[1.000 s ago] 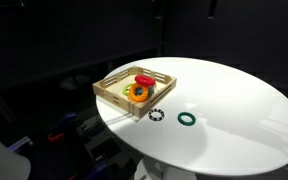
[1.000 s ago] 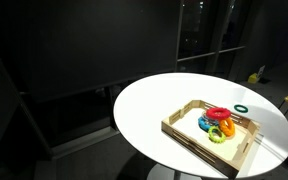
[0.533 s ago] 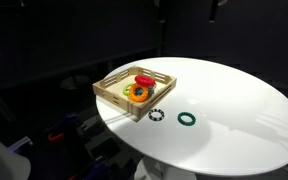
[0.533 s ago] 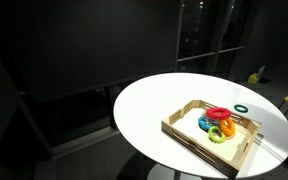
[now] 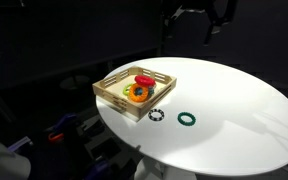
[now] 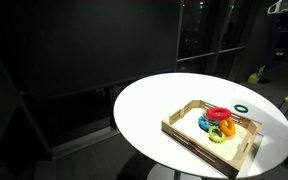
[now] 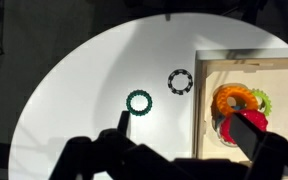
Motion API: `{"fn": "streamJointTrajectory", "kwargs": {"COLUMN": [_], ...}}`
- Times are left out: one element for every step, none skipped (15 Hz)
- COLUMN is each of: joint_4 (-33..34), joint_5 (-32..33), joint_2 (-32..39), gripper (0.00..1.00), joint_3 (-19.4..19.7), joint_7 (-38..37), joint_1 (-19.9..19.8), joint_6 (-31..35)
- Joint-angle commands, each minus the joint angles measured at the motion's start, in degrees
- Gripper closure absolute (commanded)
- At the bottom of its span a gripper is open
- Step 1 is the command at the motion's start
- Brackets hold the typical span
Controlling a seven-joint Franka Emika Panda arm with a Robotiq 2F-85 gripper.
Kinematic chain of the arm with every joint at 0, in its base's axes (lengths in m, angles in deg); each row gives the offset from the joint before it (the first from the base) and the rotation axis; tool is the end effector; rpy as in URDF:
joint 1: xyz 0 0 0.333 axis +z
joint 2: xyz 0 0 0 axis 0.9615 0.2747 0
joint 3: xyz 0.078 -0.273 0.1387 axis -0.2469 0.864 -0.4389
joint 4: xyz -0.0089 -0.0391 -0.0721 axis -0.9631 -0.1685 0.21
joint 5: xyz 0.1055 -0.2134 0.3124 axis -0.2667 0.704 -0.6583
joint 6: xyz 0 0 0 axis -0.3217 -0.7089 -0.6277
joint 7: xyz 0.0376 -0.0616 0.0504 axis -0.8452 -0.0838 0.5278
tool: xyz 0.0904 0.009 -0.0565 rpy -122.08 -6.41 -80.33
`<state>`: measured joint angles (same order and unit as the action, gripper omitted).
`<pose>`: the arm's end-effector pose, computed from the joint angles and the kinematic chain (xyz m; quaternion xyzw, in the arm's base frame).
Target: Put the green ring in the box.
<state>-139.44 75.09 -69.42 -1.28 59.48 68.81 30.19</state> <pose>0.4761 -0.1545 0.4256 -0.9945 -0.0724 0.0740 0.0188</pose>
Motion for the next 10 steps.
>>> {"fn": "streamJointTrajectory", "kwargs": {"joint_4": [0.4,0.0,-0.3,-0.8,-1.1,-1.2,-0.8,-0.4,-0.8,-0.8], "joint_5": [-3.0,-3.3,-3.6,-3.6,-3.5,-3.0,-2.9,-3.1,-2.9,-2.9], "joint_2": [2.3,2.7,3.0,3.2,3.5,3.8,4.1,4.2,4.3,4.4], "gripper": [0.0,0.0,0.0,0.0,0.0,0.0,0.0,0.0,0.0,0.0], "joint_3": [-0.4,-0.4,-0.4,-0.5,-0.6,-0.6,-0.6,-0.6,-0.8,-0.8], "joint_7": [-1.9,-2.6,-3.3,-4.2,-4.8,-5.5,-5.4,-4.7,-4.1,-4.1], "joint_1": [-1.6,-2.0,-2.3,-2.6,-2.8,-2.9,-3.1,-3.2,-3.1,-3.2], "joint_6": [4.8,6.6,8.1,10.1,11.4,12.2,11.6,10.6,10.8,10.8]}}
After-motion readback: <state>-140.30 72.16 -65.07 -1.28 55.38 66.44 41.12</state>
